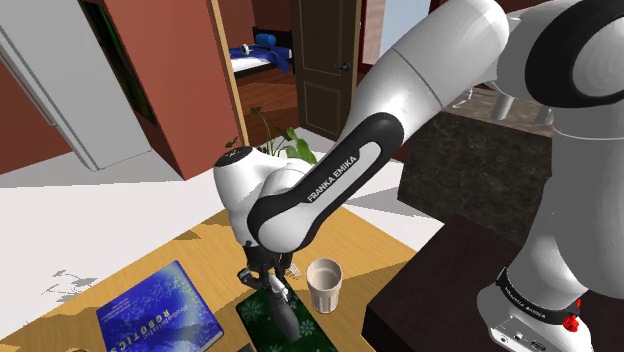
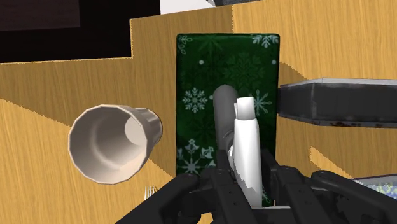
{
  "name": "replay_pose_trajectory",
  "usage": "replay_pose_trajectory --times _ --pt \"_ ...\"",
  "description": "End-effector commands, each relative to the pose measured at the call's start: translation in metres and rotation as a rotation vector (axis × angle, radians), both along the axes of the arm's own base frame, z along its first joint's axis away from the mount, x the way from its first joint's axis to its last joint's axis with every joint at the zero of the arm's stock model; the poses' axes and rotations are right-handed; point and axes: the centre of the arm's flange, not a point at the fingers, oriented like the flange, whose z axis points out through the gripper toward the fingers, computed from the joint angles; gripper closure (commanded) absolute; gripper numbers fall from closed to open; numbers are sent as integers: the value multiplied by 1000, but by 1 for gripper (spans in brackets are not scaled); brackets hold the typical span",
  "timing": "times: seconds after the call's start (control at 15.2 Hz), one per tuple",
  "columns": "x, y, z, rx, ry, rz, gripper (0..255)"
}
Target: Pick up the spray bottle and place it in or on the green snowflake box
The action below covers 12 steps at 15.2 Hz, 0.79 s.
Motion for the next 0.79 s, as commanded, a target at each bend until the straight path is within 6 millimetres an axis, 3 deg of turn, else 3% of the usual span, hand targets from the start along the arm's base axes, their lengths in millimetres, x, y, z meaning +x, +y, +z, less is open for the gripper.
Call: replay_pose_trajectory --times 0.0,0.33,0.4,0.73 --pt "0 0 -2 0 -1 0 255" --pt "0 0 -2 0 -1 0 255" --pt "0 0 -2 0 -1 0 0" --pt "0 0 -2 0 -1 0 0"
